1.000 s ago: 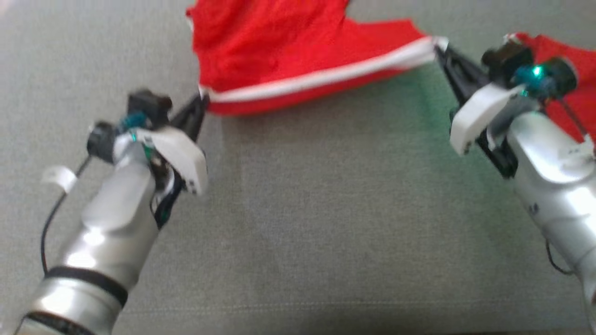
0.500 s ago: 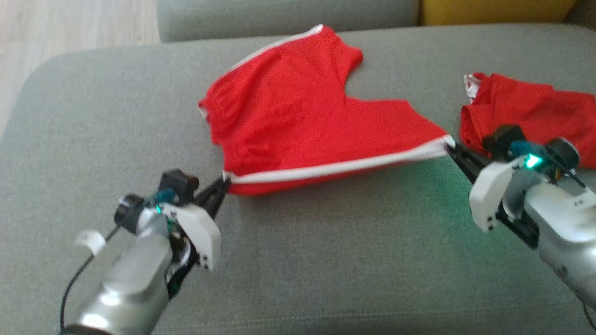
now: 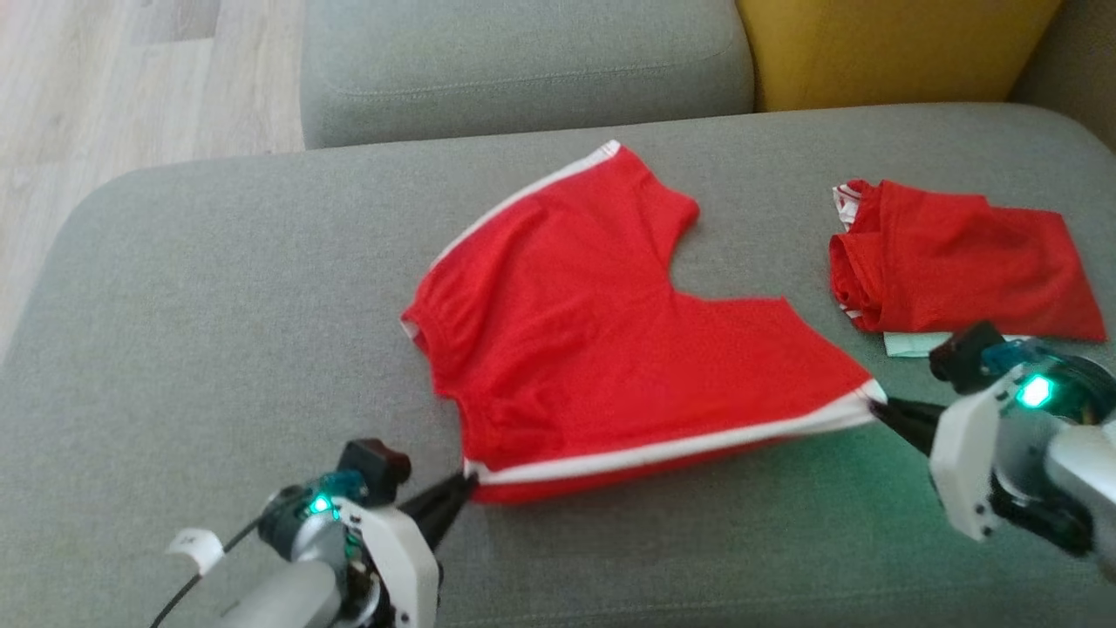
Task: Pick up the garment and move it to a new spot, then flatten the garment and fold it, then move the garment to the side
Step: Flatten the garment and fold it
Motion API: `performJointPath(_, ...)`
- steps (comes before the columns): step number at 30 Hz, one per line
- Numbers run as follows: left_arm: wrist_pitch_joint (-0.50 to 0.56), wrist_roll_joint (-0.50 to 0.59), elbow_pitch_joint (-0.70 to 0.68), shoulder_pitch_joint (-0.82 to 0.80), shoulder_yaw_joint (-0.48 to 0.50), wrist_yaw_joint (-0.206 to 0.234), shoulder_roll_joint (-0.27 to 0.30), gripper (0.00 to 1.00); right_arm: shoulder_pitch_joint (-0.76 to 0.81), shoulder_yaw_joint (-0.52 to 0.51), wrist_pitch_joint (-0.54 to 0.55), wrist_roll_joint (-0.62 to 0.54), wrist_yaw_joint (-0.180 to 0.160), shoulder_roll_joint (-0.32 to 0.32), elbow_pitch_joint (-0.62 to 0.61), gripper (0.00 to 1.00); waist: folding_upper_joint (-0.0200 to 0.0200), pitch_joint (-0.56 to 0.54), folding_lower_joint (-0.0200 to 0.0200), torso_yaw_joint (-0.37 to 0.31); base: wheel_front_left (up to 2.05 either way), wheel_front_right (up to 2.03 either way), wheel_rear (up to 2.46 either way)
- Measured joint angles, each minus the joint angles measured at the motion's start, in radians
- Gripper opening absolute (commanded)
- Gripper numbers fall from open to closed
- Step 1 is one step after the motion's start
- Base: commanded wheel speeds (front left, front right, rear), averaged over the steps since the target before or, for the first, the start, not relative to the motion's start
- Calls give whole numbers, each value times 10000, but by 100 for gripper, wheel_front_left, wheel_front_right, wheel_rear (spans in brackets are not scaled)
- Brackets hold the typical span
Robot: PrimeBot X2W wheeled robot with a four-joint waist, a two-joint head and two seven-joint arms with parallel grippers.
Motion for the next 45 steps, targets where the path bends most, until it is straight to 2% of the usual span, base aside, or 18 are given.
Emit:
performJointPath(4,809,-236,-1237,432,-385,0,556,0,231,121,1087,224,0,-955,-1279,0,0,-79,0,61,0,0,0)
performJointPath(7,1108,-307,-2080,728,-405,31,947,0,390,209,1455,441,0,-1528,-2050,0,0,-69,0,164,0,0,0)
performJointPath(14,1156,-407,-3354,612,35,550,1246,0,-456,-56,1406,527,0,-1835,-2428,0,0,195,0,451,0,0,0)
performJointPath(18,1246,-640,-3841,14,426,838,1195,0,-1501,-430,1388,523,0,-1847,-2399,0,0,625,1,717,0,0,0)
performJointPath(21,1319,-696,-3994,-629,633,899,1124,0,-2242,-612,1396,535,0,-1841,-2263,0,0,1027,1,979,0,0,0)
performJointPath(27,1333,-740,-3730,-1722,817,878,451,0,-3675,-598,1753,516,0,-1801,-1812,0,-1,1932,1,1583,0,0,0)
performJointPath(34,1127,-596,-2378,-3058,897,834,-430,0,-5367,-245,1937,188,0,-1651,-1097,0,-1,3062,2,2296,0,0,0)
performJointPath(45,504,-608,-309,-4365,857,430,-1762,0,-6546,105,2004,-372,0,-1325,69,0,-1,4340,3,3332,0,0,0)
